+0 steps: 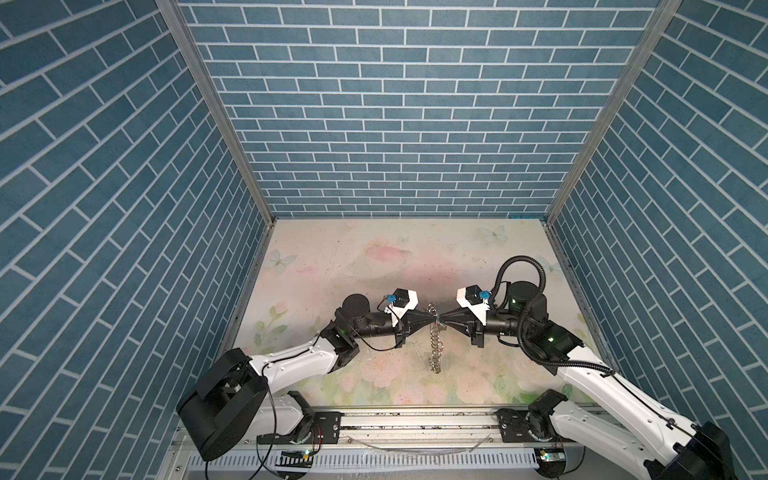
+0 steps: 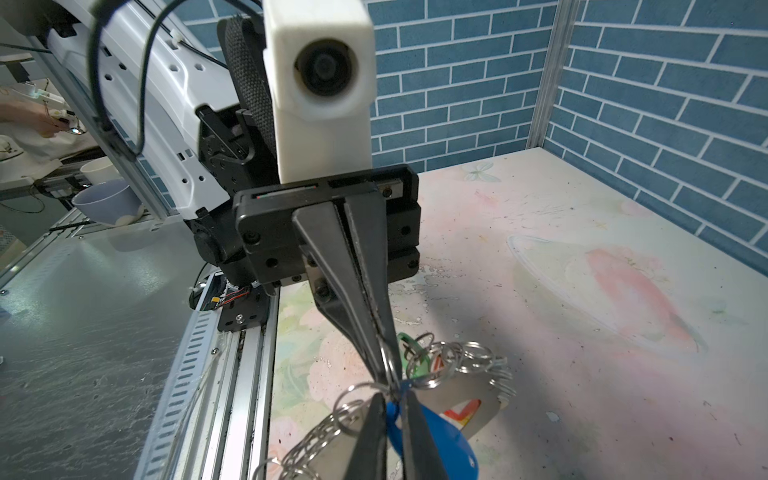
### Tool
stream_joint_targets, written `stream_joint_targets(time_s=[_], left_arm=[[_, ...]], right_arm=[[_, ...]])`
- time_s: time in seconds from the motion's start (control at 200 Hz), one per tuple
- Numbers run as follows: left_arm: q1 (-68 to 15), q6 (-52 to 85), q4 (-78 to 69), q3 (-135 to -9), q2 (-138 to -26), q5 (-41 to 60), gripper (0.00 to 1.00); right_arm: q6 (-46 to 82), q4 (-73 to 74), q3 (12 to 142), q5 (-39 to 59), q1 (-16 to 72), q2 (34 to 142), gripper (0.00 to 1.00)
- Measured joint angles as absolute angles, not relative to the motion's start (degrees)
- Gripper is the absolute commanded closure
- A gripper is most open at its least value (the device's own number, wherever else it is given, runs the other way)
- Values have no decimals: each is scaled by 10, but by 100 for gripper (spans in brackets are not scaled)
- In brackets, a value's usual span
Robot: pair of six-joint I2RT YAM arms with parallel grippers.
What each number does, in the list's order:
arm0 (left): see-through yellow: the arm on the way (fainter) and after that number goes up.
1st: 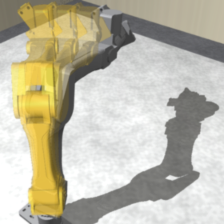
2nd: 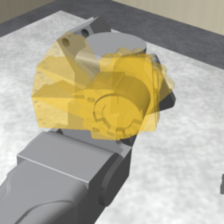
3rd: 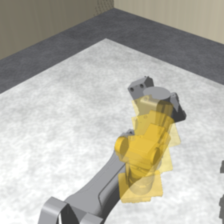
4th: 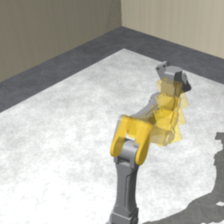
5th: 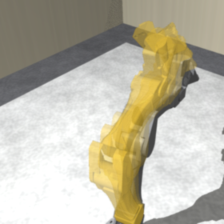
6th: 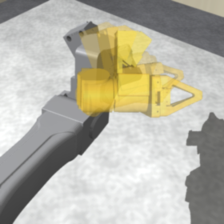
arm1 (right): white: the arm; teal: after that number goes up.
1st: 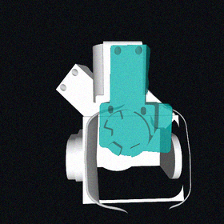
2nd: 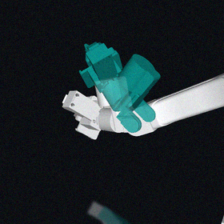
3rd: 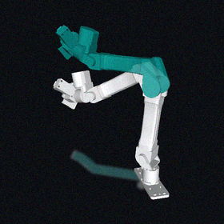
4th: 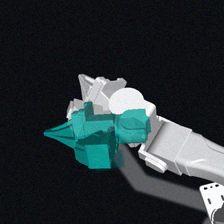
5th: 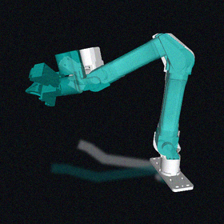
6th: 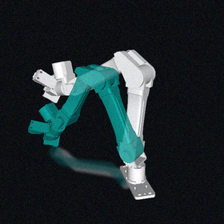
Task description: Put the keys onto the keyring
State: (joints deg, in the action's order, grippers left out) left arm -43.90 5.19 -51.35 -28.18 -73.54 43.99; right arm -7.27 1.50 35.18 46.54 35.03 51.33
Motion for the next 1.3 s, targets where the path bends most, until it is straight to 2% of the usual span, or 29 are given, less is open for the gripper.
stream_joint_targets(time_s=[0.18, 0.47, 0.735, 0.985, 1.3], left_arm=[[-439, 51, -508, -282, -735, 411, 100], [-439, 54, -510, -282, -735, 325, 100], [-439, 68, -542, -282, -760, 327, 100], [-439, 73, -548, -282, -769, 327, 100], [-442, 85, -538, -282, -769, 292, 100]], right_arm=[[-73, 9, 352, 460, 350, 533, 81], [-73, 13, 347, 334, 364, 475, 78], [-72, 37, 346, 297, 375, 477, 81], [-62, 62, 346, 300, 393, 482, 73], [-67, 77, 336, 197, 466, 492, 71]])
